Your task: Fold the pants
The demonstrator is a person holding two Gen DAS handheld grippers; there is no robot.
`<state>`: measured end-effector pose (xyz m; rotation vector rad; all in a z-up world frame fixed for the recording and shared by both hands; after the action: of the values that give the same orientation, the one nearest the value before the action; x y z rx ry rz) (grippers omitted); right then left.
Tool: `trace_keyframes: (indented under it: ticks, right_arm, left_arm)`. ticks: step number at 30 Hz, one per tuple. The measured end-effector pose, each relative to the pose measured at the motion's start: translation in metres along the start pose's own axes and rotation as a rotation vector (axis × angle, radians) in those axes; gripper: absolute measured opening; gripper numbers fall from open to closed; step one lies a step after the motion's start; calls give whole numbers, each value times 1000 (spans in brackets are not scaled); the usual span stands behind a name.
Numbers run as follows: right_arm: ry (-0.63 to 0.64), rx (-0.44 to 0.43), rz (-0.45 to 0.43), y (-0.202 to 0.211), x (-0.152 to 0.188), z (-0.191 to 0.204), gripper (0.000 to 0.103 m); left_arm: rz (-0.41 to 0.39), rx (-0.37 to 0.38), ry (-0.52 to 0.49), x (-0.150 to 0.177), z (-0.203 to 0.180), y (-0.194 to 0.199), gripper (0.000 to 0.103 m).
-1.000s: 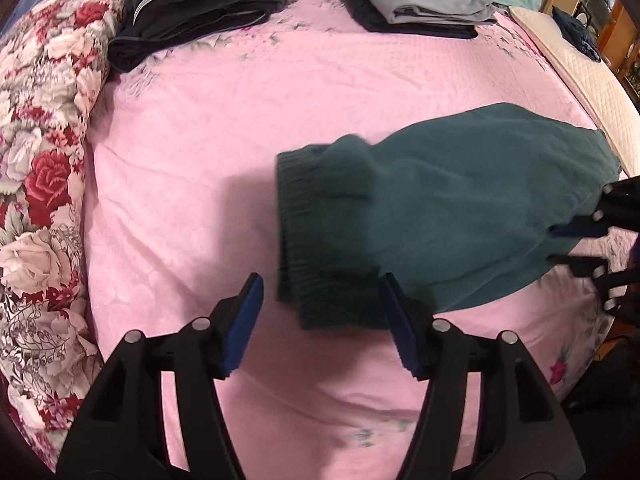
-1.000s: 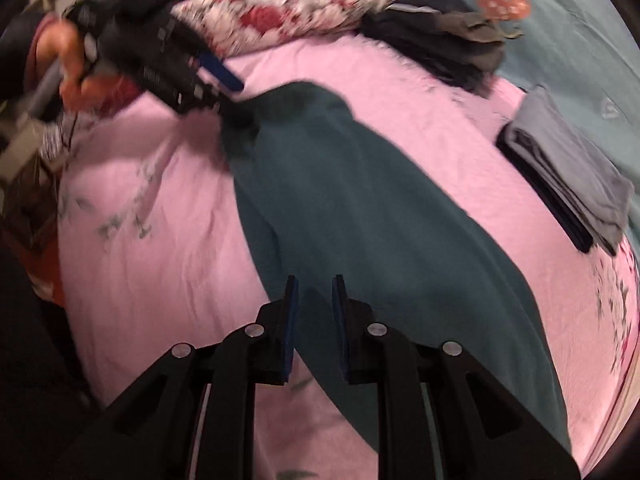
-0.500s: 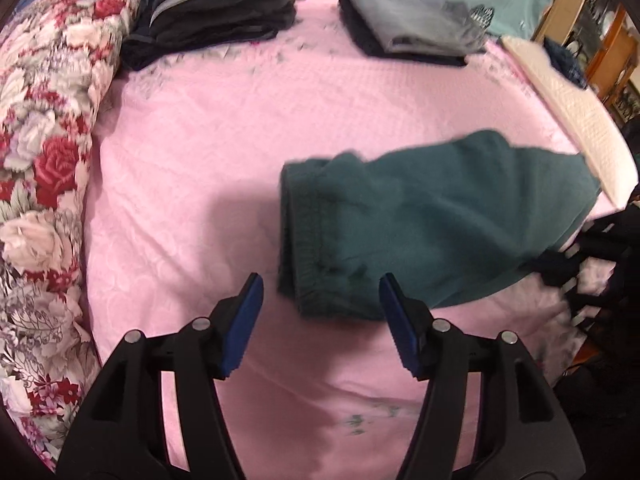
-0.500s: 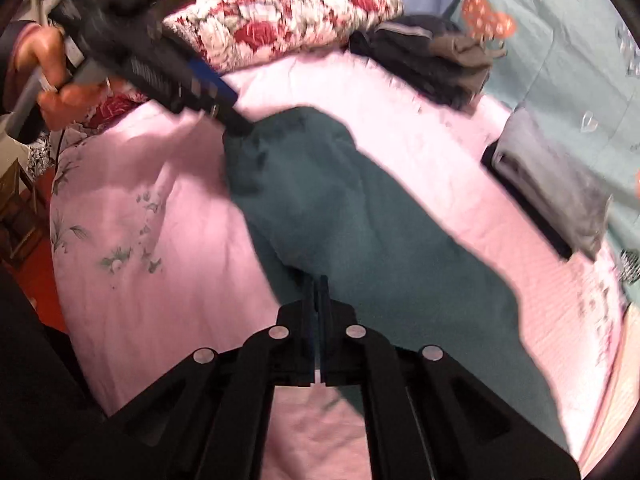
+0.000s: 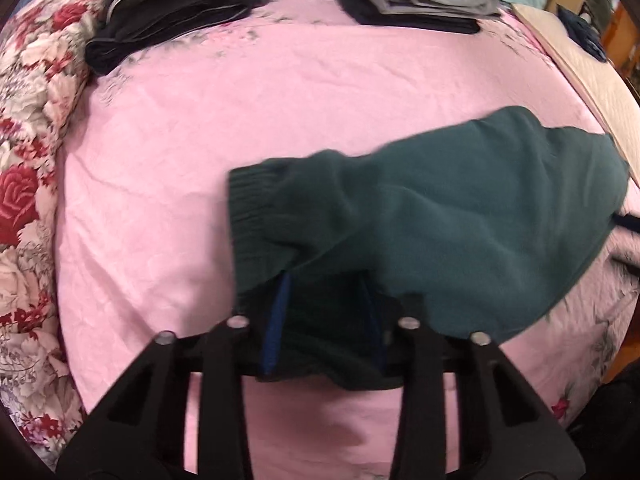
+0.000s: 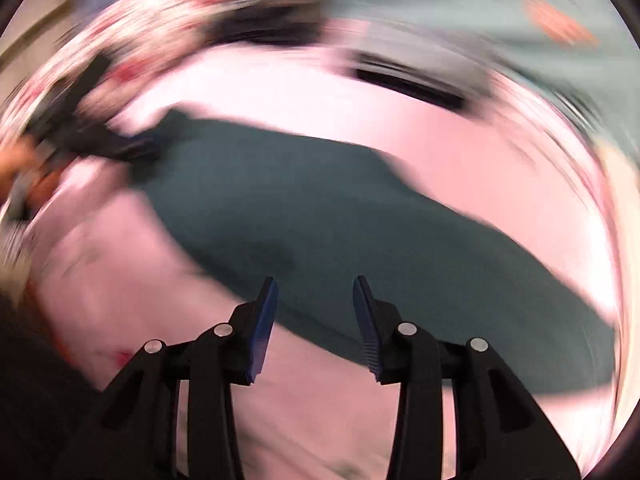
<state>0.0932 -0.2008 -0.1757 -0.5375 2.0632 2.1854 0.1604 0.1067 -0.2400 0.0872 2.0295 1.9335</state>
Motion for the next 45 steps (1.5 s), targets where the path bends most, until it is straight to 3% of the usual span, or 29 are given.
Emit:
trace_keyframes:
  ticks: [3,5,9,10,12,15,17,18,20,25,26,31,35,37,40,45]
  right_arm:
    - [-441,-62,8,13,33,-119,40]
    - [-740,-74,-16,21,65,-198,37]
    - [-936,-137,-56,23,86,-257,33]
    - [-953,-135,-52,21,87,-264,32]
    - [-981,-143,-59,17,88,-275,32]
    - [-1025,-138,-52,8,91,-291,32]
    - [-1031,-144,-50,1,92,-299,32]
    - [-1028,-145,-53,0,87,-301,32]
    - [-1023,-148,-51,-2,82,-304,32]
    - [-995,-159,-46,-5,75,-315,32]
    - [-989,-167,-46,-5,74,-317,32]
    - [-967,-212,-37,-10,74,-327,32]
    - [-919,-231,-34,-10,72,-327,32]
    - [-904,-240,-33,-11,71,-327,32]
    - [-883,-248,-35,-11,70,-327,32]
    - [-857,-263,-34,-11,70,-326,32]
  left_arm:
    - [13,26,40,-2,3,0,31]
    - [22,-19,37,-3,2,-1,31]
    - [3,-75,95,-5,-5,14,34]
    - [-19,-72,112,-6,-9,23,40]
    - [-44,-46,131,-6,-21,36,43]
    - [-43,92,95,-4,-64,54,46]
    - [-5,244,78,-1,-108,59,56]
    - [25,332,70,3,-134,61,56]
    - [75,428,46,10,-174,59,56]
    - [160,560,120,17,-224,44,43]
    - [168,576,147,16,-229,40,34]
    - [191,649,283,5,-250,25,25]
    - [188,726,403,-4,-263,17,24]
    - [194,700,480,-7,-264,7,24]
    - [245,725,595,-3,-265,-6,23]
    - [247,747,724,-7,-255,-13,23]
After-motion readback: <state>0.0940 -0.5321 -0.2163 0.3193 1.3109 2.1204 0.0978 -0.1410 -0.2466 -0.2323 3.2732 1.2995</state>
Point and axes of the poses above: each gripper's, at about its wrist camera, not at the fingertips, and y roughly against the way its jaws point, z to its left, x to its underside, the point moved 9 cm from there along -y, roughly the way its jaws point, and after that the axes turned 9 degrees about z, right-handed, at the moved point
